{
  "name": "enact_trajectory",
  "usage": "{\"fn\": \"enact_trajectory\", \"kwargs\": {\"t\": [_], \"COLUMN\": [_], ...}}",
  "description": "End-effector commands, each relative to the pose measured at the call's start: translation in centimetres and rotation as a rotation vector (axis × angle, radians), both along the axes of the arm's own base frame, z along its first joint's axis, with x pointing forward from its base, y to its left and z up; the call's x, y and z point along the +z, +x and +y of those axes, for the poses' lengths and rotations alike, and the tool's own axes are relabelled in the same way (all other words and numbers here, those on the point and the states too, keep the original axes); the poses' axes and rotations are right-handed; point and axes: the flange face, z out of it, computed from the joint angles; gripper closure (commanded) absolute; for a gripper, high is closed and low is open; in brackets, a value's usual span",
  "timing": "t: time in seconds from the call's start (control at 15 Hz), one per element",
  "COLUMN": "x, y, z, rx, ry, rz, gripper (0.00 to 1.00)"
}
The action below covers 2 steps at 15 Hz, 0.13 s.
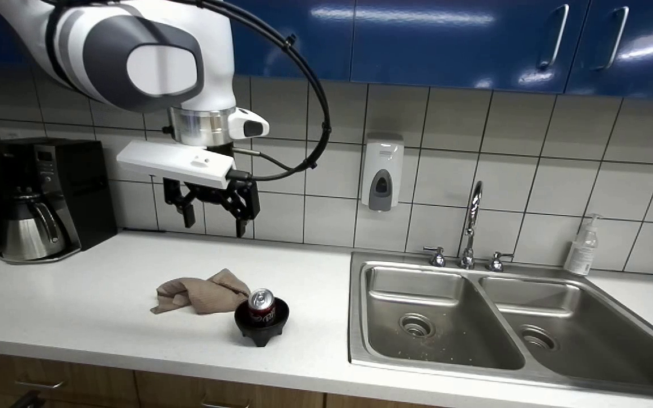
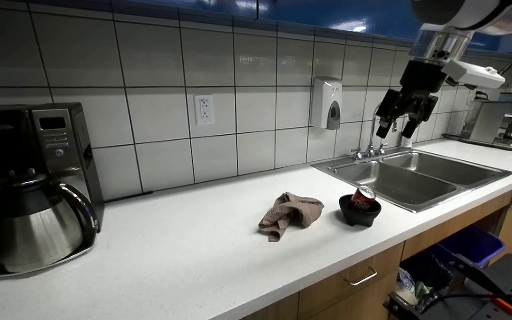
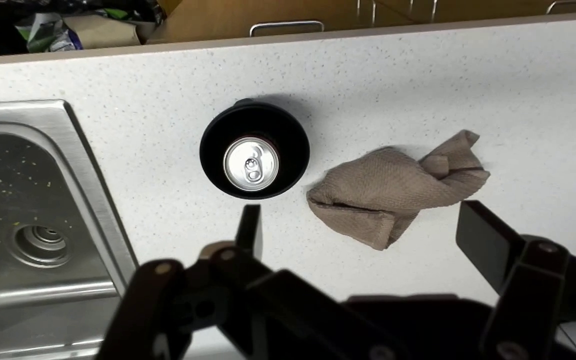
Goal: Put the red can in the black bowl.
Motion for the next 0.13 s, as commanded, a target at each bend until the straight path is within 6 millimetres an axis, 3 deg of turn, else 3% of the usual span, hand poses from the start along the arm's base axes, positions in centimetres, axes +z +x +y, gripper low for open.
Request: {"fn": "enact_trajectory", "kwargs": {"t": [0.0,0.07], "x": [0.69,1.17], "y": [-0.23,-0.38], "z": [0.15,0.24], "rx": [0.007,0.011], "ry": [0.004,0.006], "rz": [-0.001,-0.007], "gripper": [0.00,0.00]}}
